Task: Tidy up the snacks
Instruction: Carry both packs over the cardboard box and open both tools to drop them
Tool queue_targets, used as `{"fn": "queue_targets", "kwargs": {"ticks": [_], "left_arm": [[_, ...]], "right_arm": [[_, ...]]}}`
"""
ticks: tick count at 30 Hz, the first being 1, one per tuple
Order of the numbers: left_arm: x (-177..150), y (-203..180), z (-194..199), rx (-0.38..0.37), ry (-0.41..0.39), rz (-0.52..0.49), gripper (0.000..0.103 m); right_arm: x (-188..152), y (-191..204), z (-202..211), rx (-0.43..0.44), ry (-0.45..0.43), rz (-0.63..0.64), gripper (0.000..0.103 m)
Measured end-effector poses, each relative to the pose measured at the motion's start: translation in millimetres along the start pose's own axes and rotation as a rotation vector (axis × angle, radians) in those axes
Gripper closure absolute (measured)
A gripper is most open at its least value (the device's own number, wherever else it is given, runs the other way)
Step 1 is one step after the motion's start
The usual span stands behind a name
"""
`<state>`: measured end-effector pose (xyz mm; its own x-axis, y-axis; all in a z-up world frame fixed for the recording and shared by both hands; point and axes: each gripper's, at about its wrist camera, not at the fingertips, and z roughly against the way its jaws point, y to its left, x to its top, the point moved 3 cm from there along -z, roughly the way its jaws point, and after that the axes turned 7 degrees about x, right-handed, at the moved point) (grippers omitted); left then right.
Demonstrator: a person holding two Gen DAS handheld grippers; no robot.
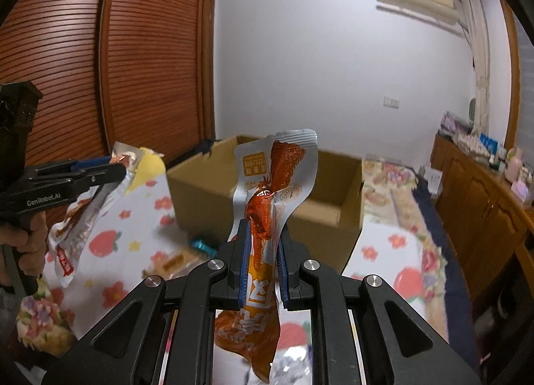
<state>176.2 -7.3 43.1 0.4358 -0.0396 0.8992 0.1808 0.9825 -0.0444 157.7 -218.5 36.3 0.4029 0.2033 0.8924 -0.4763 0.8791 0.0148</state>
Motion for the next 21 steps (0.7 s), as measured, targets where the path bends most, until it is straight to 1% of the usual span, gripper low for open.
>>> {"fn": "queue_targets", "kwargs": {"ticks": [4,10,16,21], "left_arm": [[25,5,-17,0.005,-0.021,-0.009,0.068],[54,10,-51,0.006,-0.017,-0.004,0.067],[75,6,-88,0.012,-0.007,-0.025,0.067],[94,1,-123,0.012,-0.003,-0.035,0.067]], "right_arm": [[22,-12,-11,-0.002,-0.009,0.010,0.091],[51,-37,-36,0.009,-0.017,-0.016,0.091],[72,-57,-62,-0.003,-0.027,-0.024,0.091],[87,-75,-91,-0.012,-0.037,-0.031,0.091]]}}
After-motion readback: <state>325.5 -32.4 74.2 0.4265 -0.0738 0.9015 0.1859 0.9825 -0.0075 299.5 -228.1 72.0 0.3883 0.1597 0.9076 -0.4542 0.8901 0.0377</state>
